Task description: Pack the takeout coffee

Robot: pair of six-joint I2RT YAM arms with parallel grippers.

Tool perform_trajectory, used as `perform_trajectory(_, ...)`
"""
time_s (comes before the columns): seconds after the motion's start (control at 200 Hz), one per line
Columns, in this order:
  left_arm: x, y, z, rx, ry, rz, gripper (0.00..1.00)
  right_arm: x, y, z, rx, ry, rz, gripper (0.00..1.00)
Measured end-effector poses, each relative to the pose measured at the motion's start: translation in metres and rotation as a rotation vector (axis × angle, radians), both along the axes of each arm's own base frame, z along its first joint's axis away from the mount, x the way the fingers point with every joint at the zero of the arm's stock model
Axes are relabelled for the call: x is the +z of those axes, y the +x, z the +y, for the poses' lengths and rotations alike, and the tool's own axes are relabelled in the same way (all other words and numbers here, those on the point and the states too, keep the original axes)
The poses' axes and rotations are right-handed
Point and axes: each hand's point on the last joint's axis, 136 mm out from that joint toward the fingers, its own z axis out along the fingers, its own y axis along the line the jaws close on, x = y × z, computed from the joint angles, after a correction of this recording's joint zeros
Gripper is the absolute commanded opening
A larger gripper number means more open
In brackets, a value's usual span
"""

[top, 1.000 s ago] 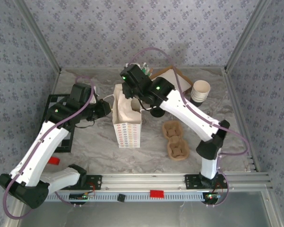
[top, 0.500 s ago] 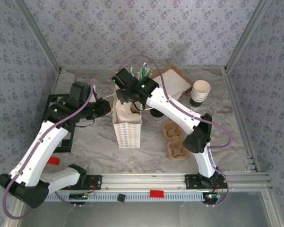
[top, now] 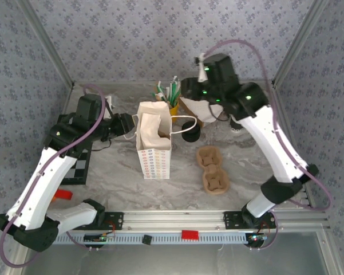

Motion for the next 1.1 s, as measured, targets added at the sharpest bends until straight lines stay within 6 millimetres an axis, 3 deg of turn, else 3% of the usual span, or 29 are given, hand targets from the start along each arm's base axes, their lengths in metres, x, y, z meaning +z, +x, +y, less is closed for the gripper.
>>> perform_trajectory(0.09,0.001,0.001,-0.007,-0.015,0.011,-0.005,0.39,-0.026,0.011,-0.031,-0.021,0.003,0.055,0.54)
perform_trajectory(0.19,0.003,0.007,-0.015,-0.025,0.035,-0.02,0.4,-0.071,0.03,-0.052,-0.016,-0.036,0.139,0.55)
perform_trajectory(0.335,0.005,0.017,-0.017,-0.011,0.068,-0.046,0.42,-0.136,0.05,-0.061,0.04,-0.102,0.25,0.59)
perform_trajectory(0.53,0.006,0.023,-0.007,0.032,0.116,-0.075,0.45,-0.189,0.081,-0.068,0.103,-0.164,0.303,0.64)
perform_trajectory(0.815,0.012,0.028,0.012,0.091,0.153,-0.111,0.51,-0.263,0.115,-0.052,0.218,-0.329,0.357,0.7)
perform_trajectory(1.099,0.018,0.028,0.03,0.14,0.154,-0.133,0.54,-0.298,0.133,-0.024,0.298,-0.423,0.346,0.62)
